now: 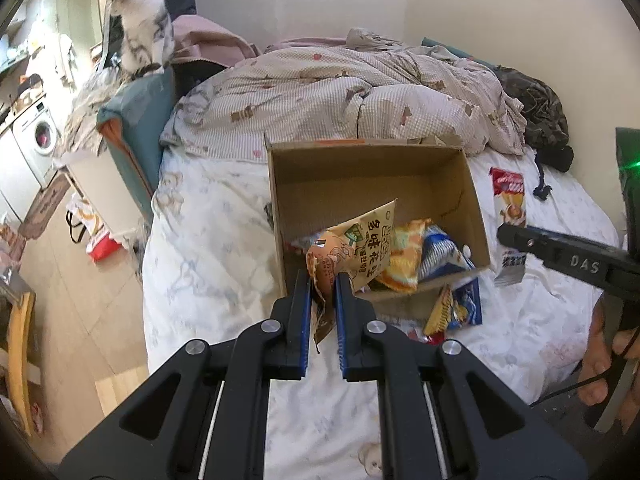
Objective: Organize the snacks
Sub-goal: 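Carry both packets over the cardboard box, lower them in and open both grippers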
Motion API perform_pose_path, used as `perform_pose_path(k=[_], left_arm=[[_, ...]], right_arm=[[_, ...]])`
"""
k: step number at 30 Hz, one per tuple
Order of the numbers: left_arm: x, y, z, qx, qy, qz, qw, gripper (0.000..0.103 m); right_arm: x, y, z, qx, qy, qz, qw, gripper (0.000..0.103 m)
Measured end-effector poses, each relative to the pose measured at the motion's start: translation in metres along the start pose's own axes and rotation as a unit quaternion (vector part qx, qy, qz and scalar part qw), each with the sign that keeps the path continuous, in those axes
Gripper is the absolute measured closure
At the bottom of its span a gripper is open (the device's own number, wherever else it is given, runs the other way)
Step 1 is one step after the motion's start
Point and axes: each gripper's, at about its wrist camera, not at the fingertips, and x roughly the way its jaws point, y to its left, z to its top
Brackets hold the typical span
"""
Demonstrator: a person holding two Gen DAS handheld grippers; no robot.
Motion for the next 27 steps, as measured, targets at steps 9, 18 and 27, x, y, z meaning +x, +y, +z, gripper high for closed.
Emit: perform_pose_path(k=[9,18,27], left_arm=[[0.026,-0.009,0.041,0.024,-0.008,-0.005,0.9997,0.094],[0.069,-0.018,0.068,0.031,-0.002,-0.011,0.9994,0.094],[0.115,-0.013,0.06,0.018,0.032,-0.022,0.9991,0.094]], right_arm=[[0.02,-0.017,0.029,0.014,-0.014,0.007,1.0,0.069],[0.068,-0.054,0.049,0.067,0.023,0.011,0.997,0.069],[0.096,-0.056,0.058,0.06,0.047,0.008,0.997,0.069]])
